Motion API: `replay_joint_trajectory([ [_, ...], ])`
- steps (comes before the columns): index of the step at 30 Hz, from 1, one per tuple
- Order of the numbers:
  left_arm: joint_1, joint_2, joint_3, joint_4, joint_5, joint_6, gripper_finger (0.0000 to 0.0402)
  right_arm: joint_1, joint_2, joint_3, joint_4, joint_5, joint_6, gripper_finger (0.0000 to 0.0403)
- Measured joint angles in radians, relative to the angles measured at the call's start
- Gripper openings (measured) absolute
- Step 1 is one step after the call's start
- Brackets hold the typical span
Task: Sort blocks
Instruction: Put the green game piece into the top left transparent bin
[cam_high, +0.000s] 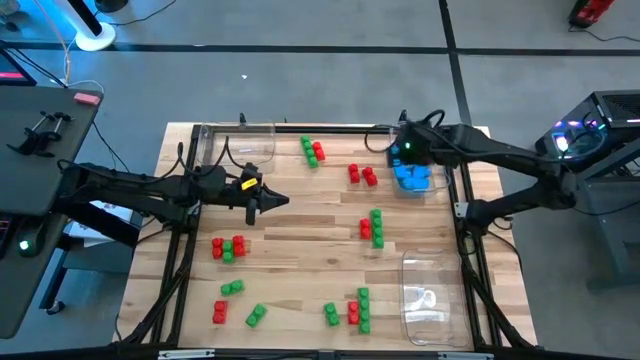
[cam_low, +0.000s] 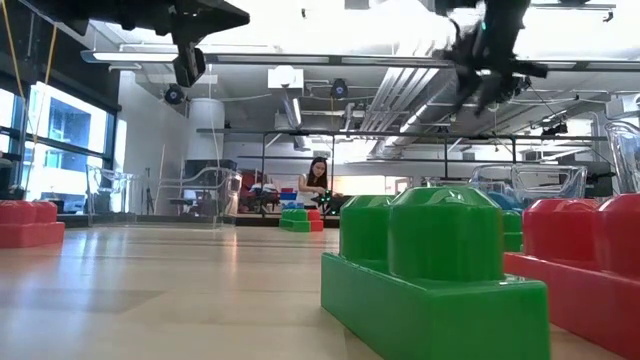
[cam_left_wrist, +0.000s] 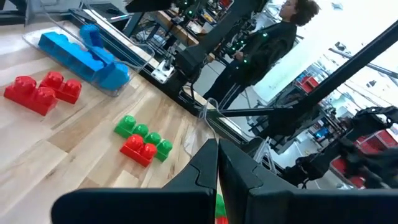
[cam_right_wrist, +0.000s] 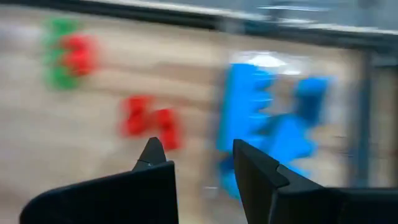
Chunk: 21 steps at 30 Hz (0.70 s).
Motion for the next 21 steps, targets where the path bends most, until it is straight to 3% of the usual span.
replay_joint_trajectory([
  [4, 0.000, 0.000, 0.000, -0.002, 0.000, 0.013, 0.0000, 0.191, 0.006, -0.002, 0.068, -0.058, 0.090, 0.0076],
  [12, 0.000, 0.000, 0.000, -0.013, 0.017, 0.013, 0.0000, 0.590, 0.170, -0.065, -0.008, -0.076, 0.540, 0.0077],
  [16, 0.000, 0.000, 0.000, -0.022, 0.034, 0.013, 0.0000, 0.664, 0.264, -0.066, 0.027, -0.110, 0.627, 0.0104],
  [21, 0.000, 0.000, 0.000, -0.023, 0.049, 0.014, 0.0000, 0.657, 0.390, -0.066, 0.073, -0.175, 0.652, 0.0179],
])
